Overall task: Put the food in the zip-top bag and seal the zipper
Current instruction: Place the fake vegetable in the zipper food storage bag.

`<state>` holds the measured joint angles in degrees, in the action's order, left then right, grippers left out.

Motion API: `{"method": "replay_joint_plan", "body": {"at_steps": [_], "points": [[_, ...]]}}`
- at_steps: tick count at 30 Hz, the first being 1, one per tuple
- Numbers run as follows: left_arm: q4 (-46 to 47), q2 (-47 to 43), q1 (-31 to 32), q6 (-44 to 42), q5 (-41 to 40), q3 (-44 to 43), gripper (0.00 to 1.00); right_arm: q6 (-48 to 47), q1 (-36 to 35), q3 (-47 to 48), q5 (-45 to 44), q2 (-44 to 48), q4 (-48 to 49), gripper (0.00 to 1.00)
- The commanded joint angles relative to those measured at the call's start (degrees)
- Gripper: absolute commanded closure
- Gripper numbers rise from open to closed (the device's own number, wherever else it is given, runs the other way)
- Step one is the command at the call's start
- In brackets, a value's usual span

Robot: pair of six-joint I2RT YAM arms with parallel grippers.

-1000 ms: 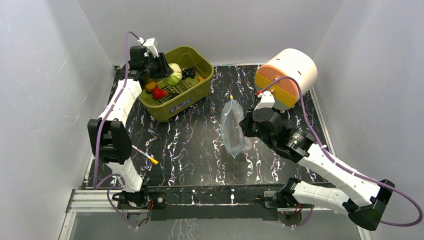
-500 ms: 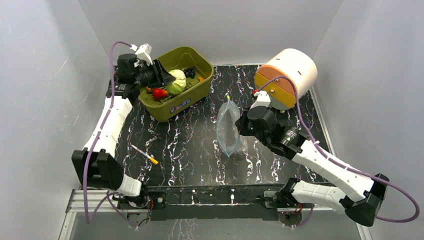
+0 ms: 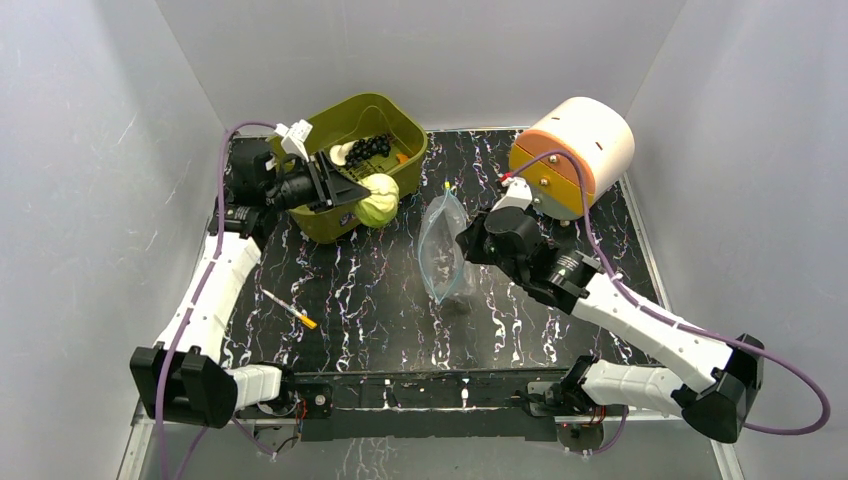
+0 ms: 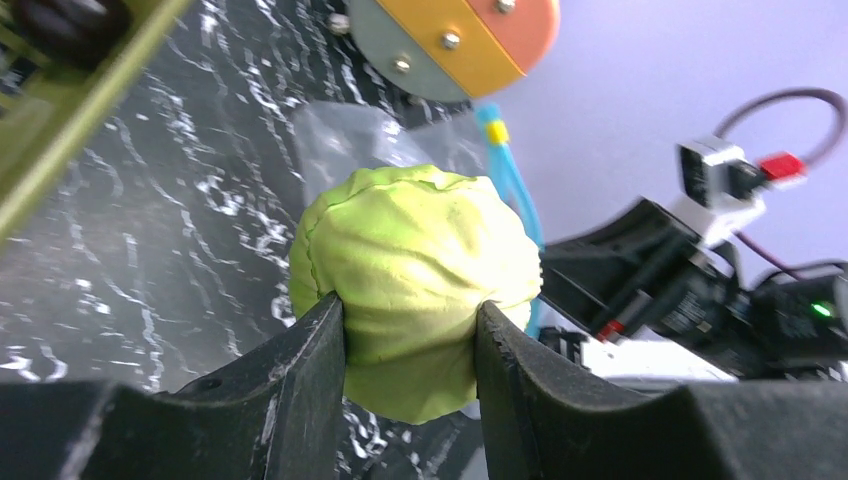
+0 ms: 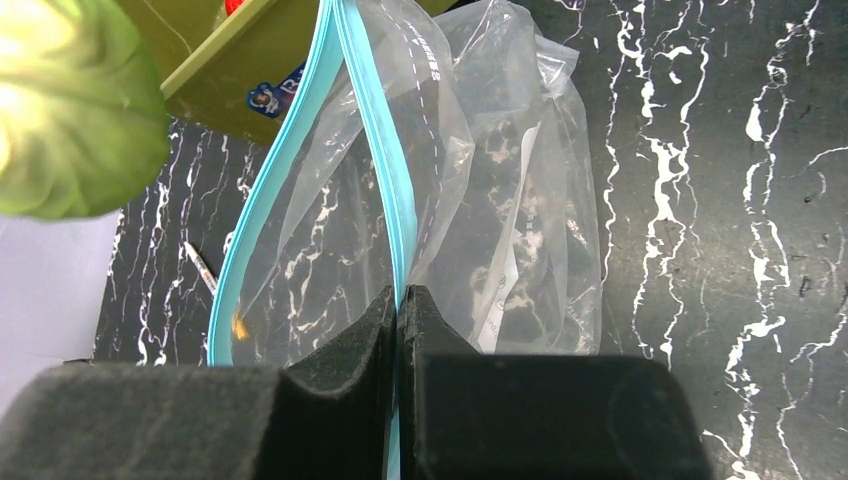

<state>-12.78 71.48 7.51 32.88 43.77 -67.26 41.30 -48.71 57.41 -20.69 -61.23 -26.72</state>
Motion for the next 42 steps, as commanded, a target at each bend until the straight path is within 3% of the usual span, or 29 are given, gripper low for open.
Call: {"method": "replay_joint_plan", "body": {"at_steps": [1, 9, 17, 29, 42], "points": [[7.98, -6.04, 0.68, 8.39, 9.61, 2.66, 1.0, 2.08, 0.02, 0.14, -1.02, -1.35, 6.83, 1.0], [24.1, -7.37, 6.91, 22.8, 13.89, 10.9, 1.0, 3.8, 0.02, 0.51, 0.98, -4.54, 11.57, 1.0], [29.14, -6.61, 13.59, 24.04, 11.72, 14.37, 1.0, 4.86, 0.06, 0.52, 3.19, -5.08, 13.63, 1.0], [7.28, -3.97, 13.74, 0.64, -4.04, 13.71, 1.0, 3.94, 0.02, -1.74, 9.7, -1.56, 16.28, 1.0], [1.55, -1.47, 14.2, -3.36, -6.58, 11.5, 0.97, 5.46, 0.02, -3.07, 13.79, -3.36, 20.09, 1.0]]}}
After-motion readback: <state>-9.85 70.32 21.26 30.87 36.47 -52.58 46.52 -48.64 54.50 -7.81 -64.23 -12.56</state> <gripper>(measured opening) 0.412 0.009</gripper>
